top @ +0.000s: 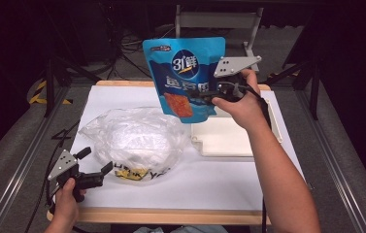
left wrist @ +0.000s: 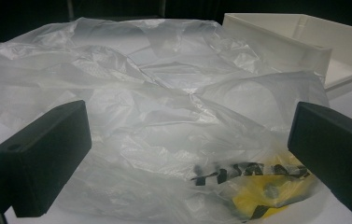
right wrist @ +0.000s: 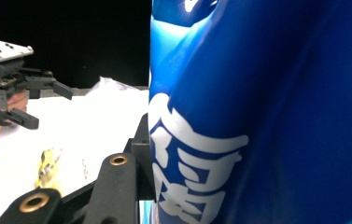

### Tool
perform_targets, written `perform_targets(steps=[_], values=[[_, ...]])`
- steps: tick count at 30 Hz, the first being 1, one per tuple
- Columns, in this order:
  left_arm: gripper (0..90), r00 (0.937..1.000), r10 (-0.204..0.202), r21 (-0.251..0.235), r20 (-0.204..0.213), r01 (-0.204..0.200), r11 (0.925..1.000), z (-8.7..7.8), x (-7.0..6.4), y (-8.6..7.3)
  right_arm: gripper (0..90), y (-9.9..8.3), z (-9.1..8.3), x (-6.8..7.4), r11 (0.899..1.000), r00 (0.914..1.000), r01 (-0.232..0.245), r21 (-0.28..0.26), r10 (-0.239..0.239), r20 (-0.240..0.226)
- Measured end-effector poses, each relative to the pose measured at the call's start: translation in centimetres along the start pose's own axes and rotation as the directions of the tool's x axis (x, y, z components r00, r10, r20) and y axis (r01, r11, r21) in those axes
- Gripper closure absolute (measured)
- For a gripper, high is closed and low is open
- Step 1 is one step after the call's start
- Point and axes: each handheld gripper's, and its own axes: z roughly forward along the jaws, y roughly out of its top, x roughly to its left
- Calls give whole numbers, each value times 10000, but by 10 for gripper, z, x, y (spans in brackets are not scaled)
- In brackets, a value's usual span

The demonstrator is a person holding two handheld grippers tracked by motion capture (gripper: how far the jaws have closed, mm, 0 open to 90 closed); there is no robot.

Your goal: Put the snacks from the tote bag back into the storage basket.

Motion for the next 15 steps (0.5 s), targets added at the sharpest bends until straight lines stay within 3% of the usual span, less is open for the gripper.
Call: perform_targets(steps=[6, 15], values=[[3, 10000, -35, -22, -28, 35, 10000, 1, 1, 0, 594, -11, -21, -12, 9996, 9985, -101, 271, 86, 541], [3, 10000, -19, 20, -59, 19, 10000, 1, 1, -1, 593, -26, -46, -28, 9975, 9940, -538, 452, 492, 973]])
